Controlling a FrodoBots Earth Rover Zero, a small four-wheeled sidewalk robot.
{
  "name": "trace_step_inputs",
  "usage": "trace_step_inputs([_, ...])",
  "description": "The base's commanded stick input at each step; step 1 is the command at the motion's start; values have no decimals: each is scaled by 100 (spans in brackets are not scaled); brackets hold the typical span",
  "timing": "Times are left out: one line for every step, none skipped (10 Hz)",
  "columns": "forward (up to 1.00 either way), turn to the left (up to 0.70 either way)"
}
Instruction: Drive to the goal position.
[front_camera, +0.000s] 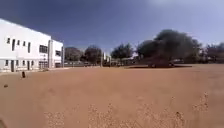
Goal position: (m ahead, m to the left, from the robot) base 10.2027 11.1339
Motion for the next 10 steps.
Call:
trace_step_inputs([100,0])
trace_step_inputs([100,0])
trace_step_inputs([100,0])
trace_step_inputs([100,0])
trace_step_inputs([100,0])
trace_step_inputs([100,0])
trace_step_inputs([100,25])
trace_step_inputs([100,8])
trace_step_inputs([100,0])
trace_step_inputs([100,0])
